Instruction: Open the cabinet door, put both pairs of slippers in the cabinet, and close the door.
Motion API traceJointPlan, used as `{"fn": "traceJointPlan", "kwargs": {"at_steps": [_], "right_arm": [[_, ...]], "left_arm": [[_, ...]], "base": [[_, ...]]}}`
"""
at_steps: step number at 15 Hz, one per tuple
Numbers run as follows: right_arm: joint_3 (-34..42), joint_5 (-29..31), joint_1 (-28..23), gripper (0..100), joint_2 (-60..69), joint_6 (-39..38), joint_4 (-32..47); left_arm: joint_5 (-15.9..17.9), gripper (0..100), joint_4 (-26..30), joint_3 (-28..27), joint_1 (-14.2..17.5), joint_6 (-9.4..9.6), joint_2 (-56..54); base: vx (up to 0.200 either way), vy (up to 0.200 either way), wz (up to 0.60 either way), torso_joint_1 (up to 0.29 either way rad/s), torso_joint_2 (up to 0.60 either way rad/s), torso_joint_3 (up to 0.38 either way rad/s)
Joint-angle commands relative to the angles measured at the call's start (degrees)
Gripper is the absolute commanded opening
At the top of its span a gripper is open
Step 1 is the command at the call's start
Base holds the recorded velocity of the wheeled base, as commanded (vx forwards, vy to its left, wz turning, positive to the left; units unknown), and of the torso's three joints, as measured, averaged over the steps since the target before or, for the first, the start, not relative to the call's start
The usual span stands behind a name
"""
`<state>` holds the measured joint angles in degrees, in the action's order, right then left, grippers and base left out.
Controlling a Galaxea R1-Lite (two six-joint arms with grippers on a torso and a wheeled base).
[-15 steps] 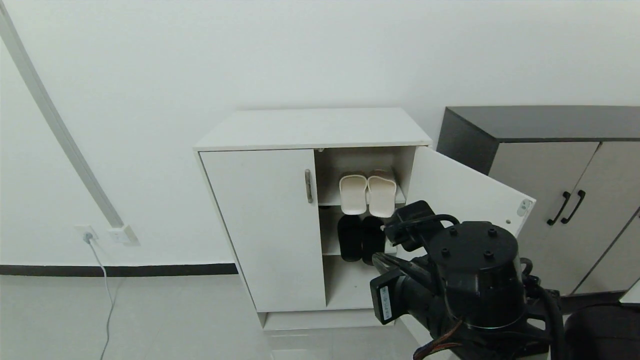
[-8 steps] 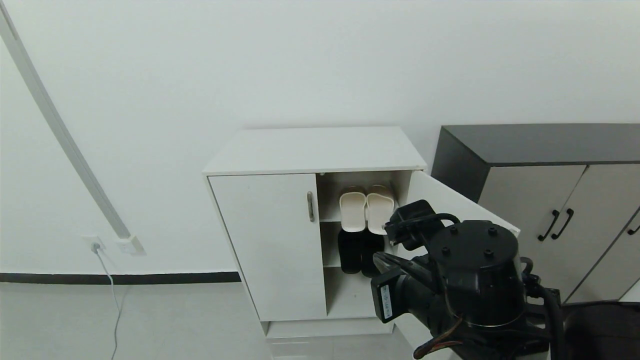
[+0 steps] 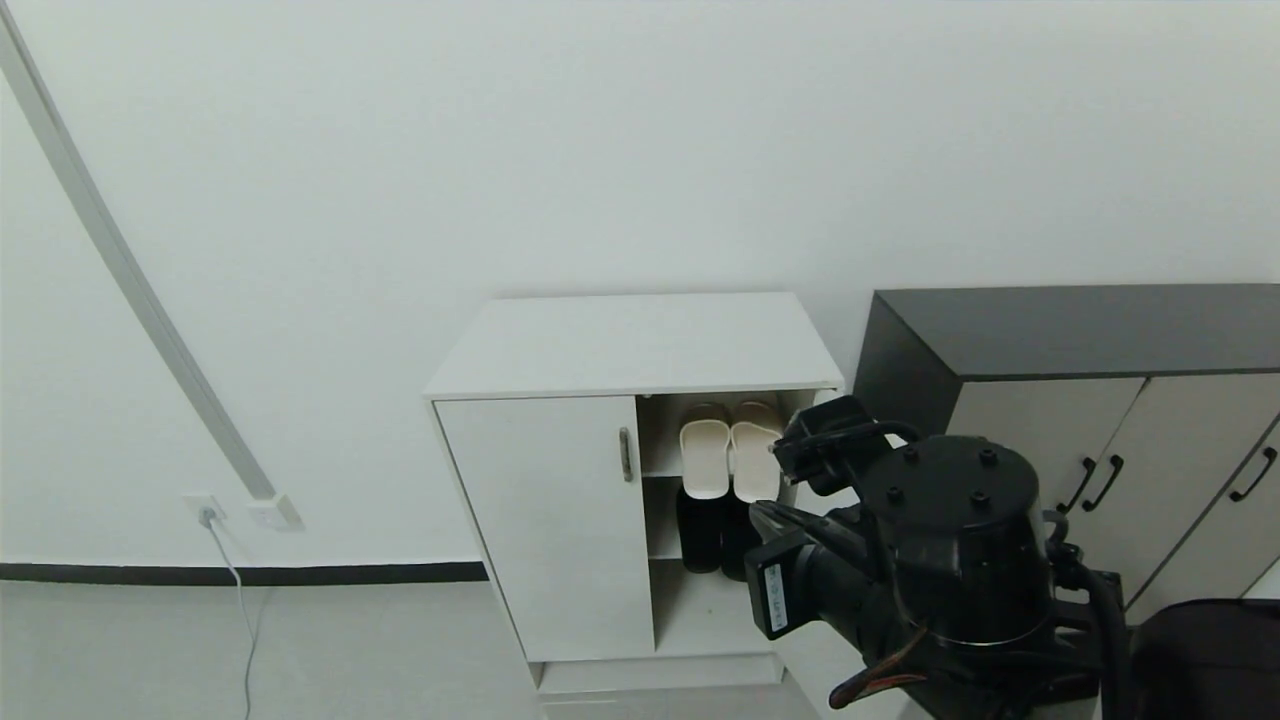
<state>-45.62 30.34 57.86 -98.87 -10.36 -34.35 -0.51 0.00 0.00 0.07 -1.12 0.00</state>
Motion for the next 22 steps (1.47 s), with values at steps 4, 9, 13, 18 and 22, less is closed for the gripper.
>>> {"fn": "traceJointPlan", "kwargs": {"at_steps": [4, 9, 13, 18, 22], "right_arm": [[0.00, -0.02, -0.46, 0, -0.01, -0.01, -0.01], [0.27, -0.11, -1.17, 0, -0.19, 0.25, -0.89], [0.35, -0.11, -1.25, 0, -0.27, 0.34, -0.89], [-0.09, -0.20, -4.16, 0, -2.12, 0.34, -1.07], [0.27, -0.20, -7.14, 0, -4.76, 1.92, -5.81]], "left_arm": [[-0.10, 0, 0.00, 0.00, 0.01, -0.02, 0.09], [-0.02, 0, 0.00, 0.00, 0.01, -0.02, 0.00], [-0.02, 0, 0.00, 0.00, 0.01, -0.02, 0.00], [-0.10, 0, 0.00, 0.00, 0.01, -0.02, 0.00], [-0.19, 0, 0.00, 0.00, 0.01, -0.02, 0.00]], "base": [[0.000, 0.000, 0.00, 0.192, -0.43, -0.229], [0.000, 0.000, 0.00, 0.083, -0.19, -0.104], [0.000, 0.000, 0.00, 0.000, 0.00, 0.000], [0.000, 0.000, -0.48, 0.001, 0.00, 0.003], [0.000, 0.000, 0.00, 0.000, 0.00, 0.000]]}}
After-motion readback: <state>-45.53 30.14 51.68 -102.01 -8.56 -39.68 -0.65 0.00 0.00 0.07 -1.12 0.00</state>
